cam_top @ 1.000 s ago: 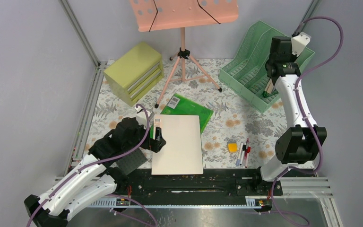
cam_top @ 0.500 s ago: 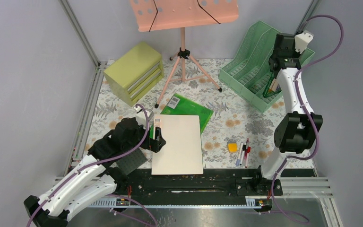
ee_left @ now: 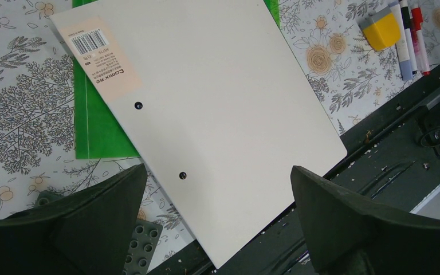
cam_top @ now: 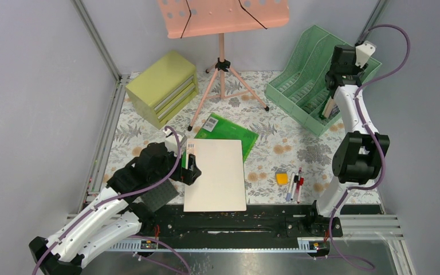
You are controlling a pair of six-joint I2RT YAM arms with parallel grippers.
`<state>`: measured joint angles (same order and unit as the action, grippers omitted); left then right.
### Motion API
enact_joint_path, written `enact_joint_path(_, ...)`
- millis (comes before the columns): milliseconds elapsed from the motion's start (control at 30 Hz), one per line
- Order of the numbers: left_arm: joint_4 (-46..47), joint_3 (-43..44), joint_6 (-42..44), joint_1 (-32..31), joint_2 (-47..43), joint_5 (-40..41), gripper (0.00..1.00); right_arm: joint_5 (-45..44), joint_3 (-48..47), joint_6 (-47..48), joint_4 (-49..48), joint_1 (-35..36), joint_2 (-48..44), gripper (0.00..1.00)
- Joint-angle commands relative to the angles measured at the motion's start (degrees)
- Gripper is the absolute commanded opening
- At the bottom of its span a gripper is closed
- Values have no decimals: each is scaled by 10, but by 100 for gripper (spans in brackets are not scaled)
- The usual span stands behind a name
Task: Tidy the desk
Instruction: Place the notebook in the storage box, then pick up the folder from the folder.
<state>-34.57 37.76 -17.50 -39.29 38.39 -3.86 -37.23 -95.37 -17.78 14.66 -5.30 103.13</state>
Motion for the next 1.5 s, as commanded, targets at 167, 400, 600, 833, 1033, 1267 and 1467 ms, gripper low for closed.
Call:
enact_joint_path(167,25,13,9,2,-3,-4,99,2,-20,-7,-50,2,-33,68)
enact_joint_path(400,24,13,9,3,-4,-1,99,42,-15,-47,7,2,-65,75)
enact_joint_path(600,23,13,8,3,-6,0,99,133,8,-76,21,3,-108,77)
enact_joint_path(833,23,13,8,2,-3,-2,99,186,34,-71,43,4,-171,80)
enact_joint_path(1033,21,15,8,3,-4,-1,99,226,77,-71,66,15,-234,83)
enact_joint_path(1267,20,14,8,2,-12,3,99,278,175,-76,103,60,-303,91)
enact_joint_path(1467,20,15,7,2,-4,5,99,303,234,-58,150,129,-316,99)
